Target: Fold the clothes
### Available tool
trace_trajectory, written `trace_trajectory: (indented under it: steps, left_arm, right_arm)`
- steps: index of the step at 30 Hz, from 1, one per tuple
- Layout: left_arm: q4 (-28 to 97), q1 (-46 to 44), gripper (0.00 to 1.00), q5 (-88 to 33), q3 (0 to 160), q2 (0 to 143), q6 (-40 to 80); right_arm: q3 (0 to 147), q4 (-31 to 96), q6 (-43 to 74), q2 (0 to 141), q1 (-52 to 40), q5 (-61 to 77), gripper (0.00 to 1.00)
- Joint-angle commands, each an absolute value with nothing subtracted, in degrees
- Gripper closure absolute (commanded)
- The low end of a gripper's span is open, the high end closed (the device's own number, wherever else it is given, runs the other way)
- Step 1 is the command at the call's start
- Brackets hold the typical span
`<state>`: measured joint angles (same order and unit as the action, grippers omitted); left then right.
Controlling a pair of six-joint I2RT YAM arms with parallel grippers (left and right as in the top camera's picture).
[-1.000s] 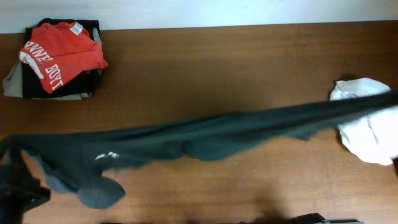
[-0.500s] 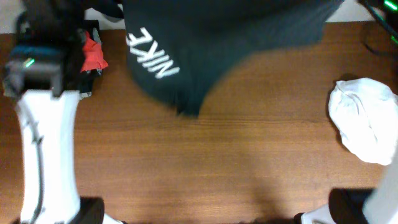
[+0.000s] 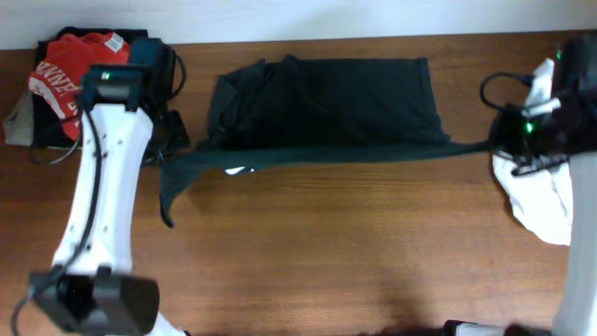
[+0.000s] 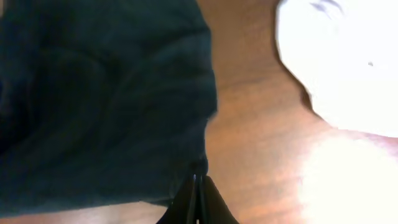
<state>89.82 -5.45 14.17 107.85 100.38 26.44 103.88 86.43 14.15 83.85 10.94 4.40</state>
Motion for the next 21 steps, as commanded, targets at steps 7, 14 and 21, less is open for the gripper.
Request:
trace_trajectory:
  steps: [7,14,21]
  left_arm:
    - [96.2,-19.4,0.76,6.7,80.8,75.1,35.6]
    - [77.6,-19.4,0.23,6.2,75.8,75.6,32.5]
    - [54.2,-19.3,0.2,6.2,75.8,101.4,21.4]
  right_arm:
    - [79.7,84.8,18.9,70.2,23.5,-2.0,0.96]
    - [79.7,84.6,18.3,70.7,23.7,-2.0,0.01]
    - [79.7,84.1,14.8,75.9,23.6,6.5,0.01]
